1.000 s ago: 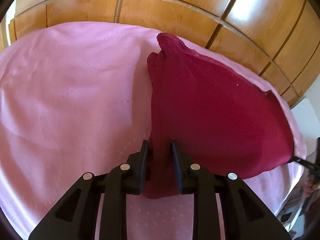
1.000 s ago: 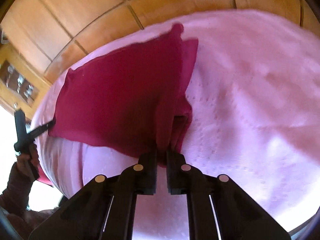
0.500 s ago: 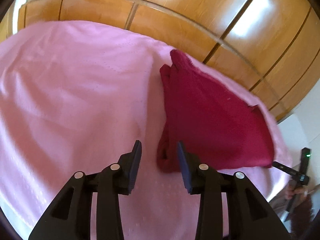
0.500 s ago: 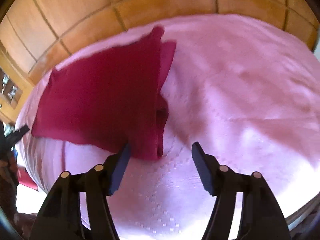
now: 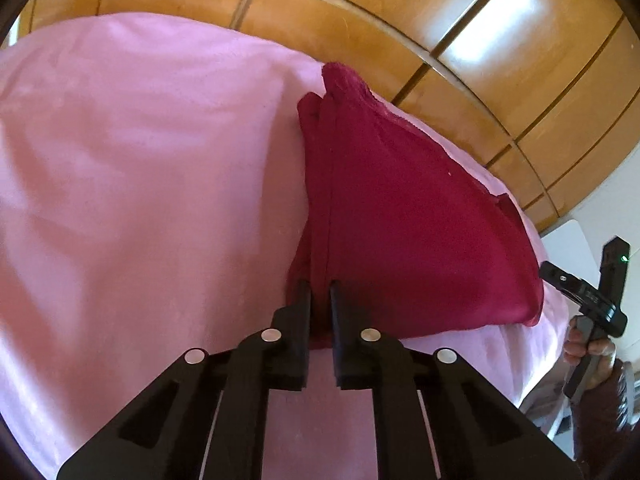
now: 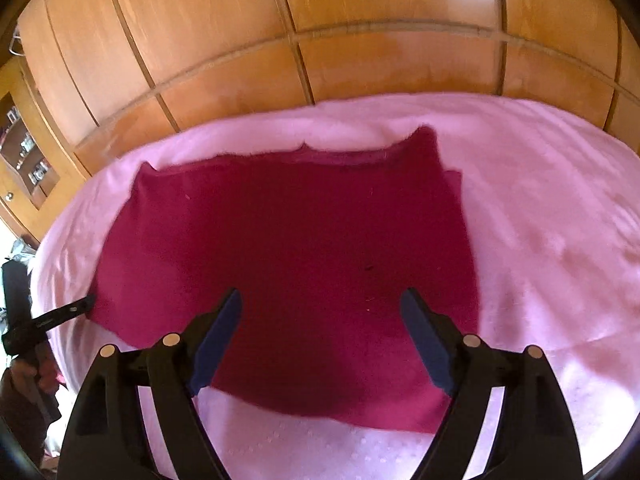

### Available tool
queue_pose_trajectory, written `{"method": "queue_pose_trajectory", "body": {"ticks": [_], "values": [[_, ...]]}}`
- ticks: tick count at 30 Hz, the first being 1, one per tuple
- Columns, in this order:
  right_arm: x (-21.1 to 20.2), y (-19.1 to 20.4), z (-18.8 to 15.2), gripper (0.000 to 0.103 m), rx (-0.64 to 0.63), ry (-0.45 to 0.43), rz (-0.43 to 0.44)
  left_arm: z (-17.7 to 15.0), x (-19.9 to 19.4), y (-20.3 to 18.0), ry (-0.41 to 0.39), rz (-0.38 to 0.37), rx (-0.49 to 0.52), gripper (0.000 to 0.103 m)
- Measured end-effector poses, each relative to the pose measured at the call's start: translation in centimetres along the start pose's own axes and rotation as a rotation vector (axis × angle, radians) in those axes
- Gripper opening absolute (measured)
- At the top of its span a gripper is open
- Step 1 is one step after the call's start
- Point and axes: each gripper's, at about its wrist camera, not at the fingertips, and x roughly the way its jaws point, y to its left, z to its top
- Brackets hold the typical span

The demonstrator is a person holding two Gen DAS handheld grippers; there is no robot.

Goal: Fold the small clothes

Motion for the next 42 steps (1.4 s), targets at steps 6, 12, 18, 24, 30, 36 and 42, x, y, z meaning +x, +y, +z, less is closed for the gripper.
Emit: {"method": "queue_pose_trajectory", "body": {"ticks": [6, 12, 18, 24, 30, 36, 42], "values": [[3.3, -1.3, -2.5, 0.082, -0.024, 0.034, -0.034, 0.0, -0.9, 0.0, -0.008, 0.008, 0.014, 0.008], [3.8, -1.0, -1.9, 0.086, -0.014, 0.037, -0.049, 6.6, -1.1, -1.2, -0.088, -0.019, 0.087, 0.008], [2.3, -0.4, -1.4, 0.086, 0.001, 0.044, -0.04, 11.3, 2.9, -1.6, -0.044, -0.077, 0.057, 0.063], [0.9, 0.3, 0.9, 0.086, -0.002, -0.016, -0.035, 13.6, 6.9, -2.8, -0.021, -0.014, 0.08, 0.048], [1.7, 0.2, 3.4, 0.086, -0.023, -0.057, -0.079, 13.3, 6.6, -2.9, -0.091, 0.14, 0.088, 0.008], [7.2, -1.5, 5.9, 0.087, -0.011, 0.011, -0.169, 12.6, 9.4, -1.8, -0.033, 0.245, 0.079, 0.015], [9.0, -2.0, 4.8, 0.093, -0.005, -0.031, -0.181, 12.0, 5.7, -4.0, -0.189, 0.394, 0.111, 0.034]]}}
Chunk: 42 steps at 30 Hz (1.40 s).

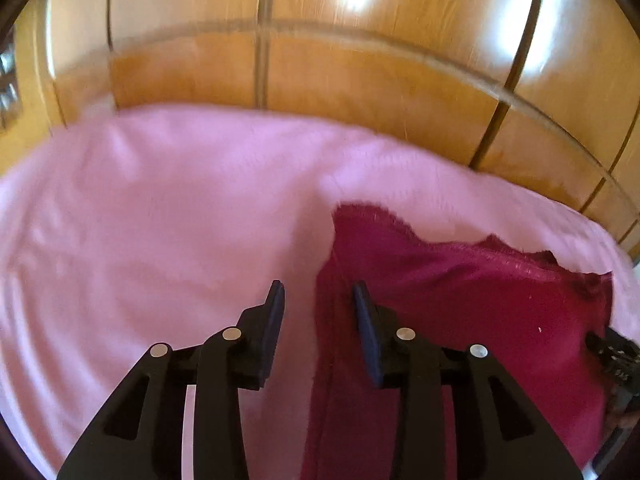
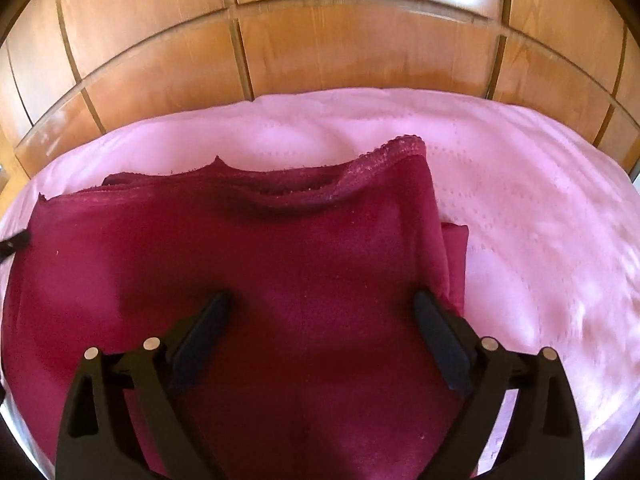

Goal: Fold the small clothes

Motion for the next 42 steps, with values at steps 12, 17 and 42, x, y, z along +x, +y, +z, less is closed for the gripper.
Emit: {"method": "queue_pose_trajectory", "body": {"ticks": [12, 17, 42], "values": [[-0.2, -0.5, -0.3, 0.095, 0.002, -0.031, 0.016, -2.4, -3.3, -5.4, -0.082, -0.069, 0.156, 0.034], [-0.3, -0.6, -0.4, 0.095, 0.005, -0.035, 0.022, -2.8, -1.9, -6.3, -0.049, -0.076, 0.169, 0.034], [0.3, -1.0, 0.2, 0.099, 0.036, 0.014, 0.034, -2.3, 2.9, -3.2, 0.068, -0.139, 0.02, 0.035]]}}
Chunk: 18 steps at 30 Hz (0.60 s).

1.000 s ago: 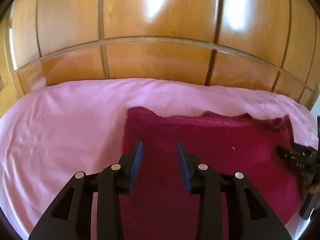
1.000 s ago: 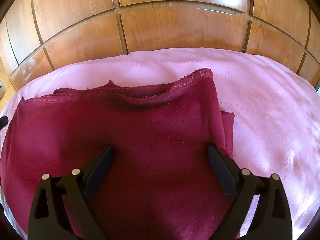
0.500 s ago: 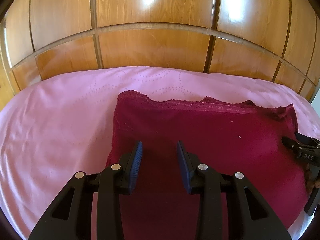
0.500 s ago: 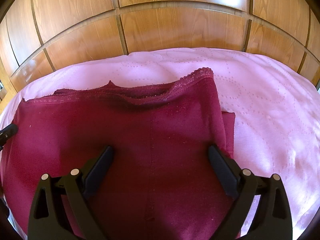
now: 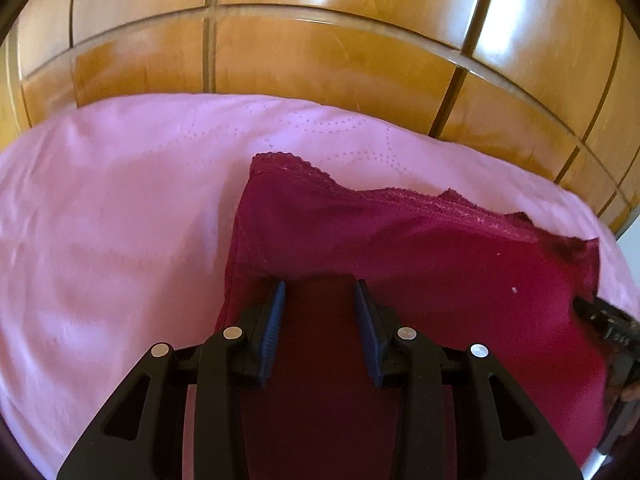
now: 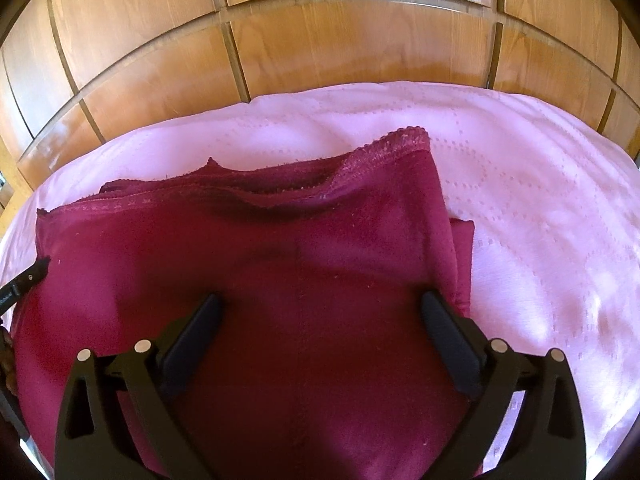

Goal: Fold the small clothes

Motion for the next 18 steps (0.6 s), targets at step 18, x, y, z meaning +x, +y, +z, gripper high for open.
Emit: {"method": "queue_pose_trajectory", "body": {"ticks": [18], "values": [[-8.7, -3.9, -5.3, 0.083, 0.12, 0.002, 0.122, -8.0, -9.8, -0.8, -0.018, 0.15, 0.064, 0.067]]}}
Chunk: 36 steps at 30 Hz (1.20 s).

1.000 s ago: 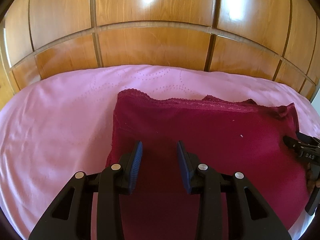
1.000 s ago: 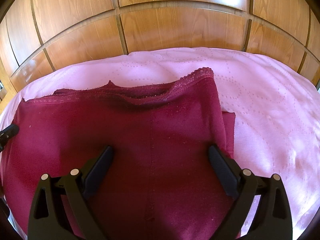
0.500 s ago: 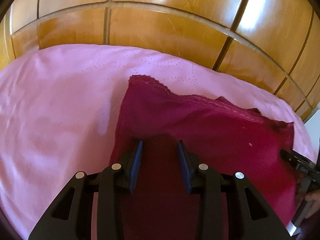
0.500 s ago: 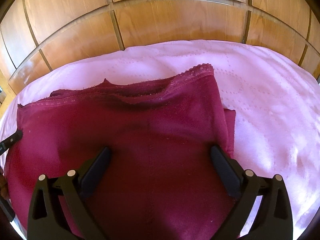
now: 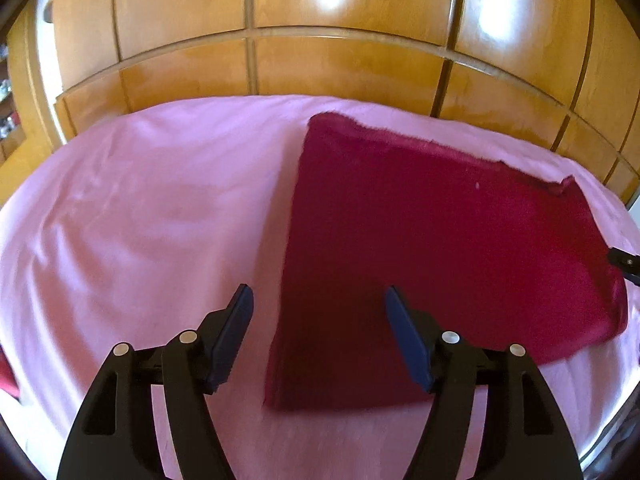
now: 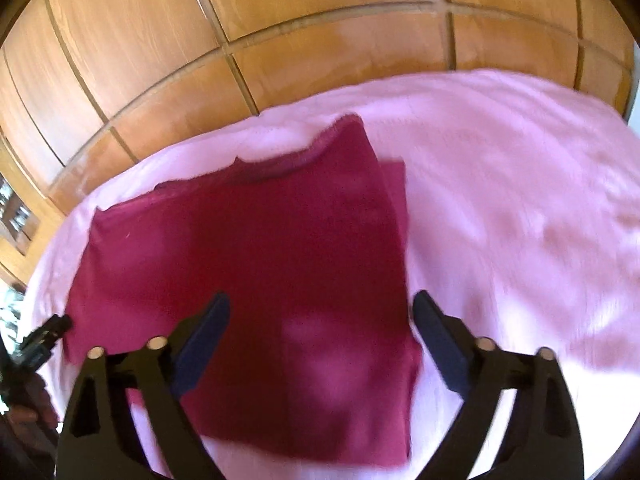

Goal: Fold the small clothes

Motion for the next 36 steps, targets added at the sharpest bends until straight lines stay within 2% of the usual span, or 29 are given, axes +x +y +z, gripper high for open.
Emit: {"method": "queue_pose_trajectory", "body": {"ticks": [3, 6, 8, 10, 12, 14, 18, 20, 22, 23, 24, 26, 30, 32, 36], "values": [[-0.7, -1.2, -1.9, 0.072, 0.023, 0.039, 0.01, -1.5, -1.0, 0.3, 0.004, 0.022, 0.01, 0.067], [-0.9, -1.9, -3.6, 0.069, 0.045, 0.073, 0.032, -2.9, -2.1, 0.3, -0.012, 0.044, 0.034, 0.067], [-1.0, -2.1, -4.2, 0.065, 0.061, 0.074, 0.052, -3.4, -2.4, 0.4, -0.007, 0.034, 0.035, 0.067], [-1.0, -2.1, -4.2, 0.056, 0.058, 0.076, 0.04, -3.8, -2.6, 0.5, -0.002, 0.025, 0.027, 0.067], [-0.7, -2.1, -3.8, 0.037, 0.045, 0.081, 0.011, -4.0, -2.7, 0.6, -0.002, 0.022, 0.022, 0.067], [-0.5, -2.4, -3.6, 0.028, 0.054, 0.08, 0.008, -4.1, -2.9, 0.5, -0.005, 0.01, 0.022, 0.067], [-0.4, -3.4, -3.7, 0.024, 0.078, 0.086, 0.028, -4.0, -3.3, 0.2, -0.026, 0.009, 0.032, 0.067], [-0.3, -3.6, -3.7, 0.025, 0.089, 0.094, 0.04, -3.9, -3.6, 0.0, -0.039, 0.003, 0.037, 0.067], [-0.5, -3.8, -3.5, 0.034, 0.098, 0.102, 0.058, -3.7, -3.7, -0.1, -0.046, -0.001, 0.041, 0.067], [-0.6, -4.0, -3.4, 0.049, 0.107, 0.102, 0.072, -3.6, -3.8, -0.2, -0.052, -0.005, 0.041, 0.067], [-0.7, -4.2, -3.3, 0.071, 0.119, 0.099, 0.088, -3.6, -3.9, -0.2, -0.053, -0.009, 0.043, 0.067], [-1.2, -4.7, -2.9, 0.082, 0.149, 0.074, 0.125, -3.4, -3.8, -0.4, -0.054, -0.02, 0.044, 0.067], [-0.4, -5.5, -1.8, 0.085, 0.181, 0.076, 0.156, -2.9, -3.4, -0.5, -0.045, -0.071, 0.025, 0.067], [0.3, -6.4, -1.4, 0.085, 0.215, 0.074, 0.147, -2.6, -3.1, -0.5, -0.031, -0.118, 0.006, 0.067], [0.9, -6.9, -1.0, 0.088, 0.246, 0.069, 0.186, -1.8, -2.6, -0.7, -0.024, -0.215, -0.02, 0.067]]}}
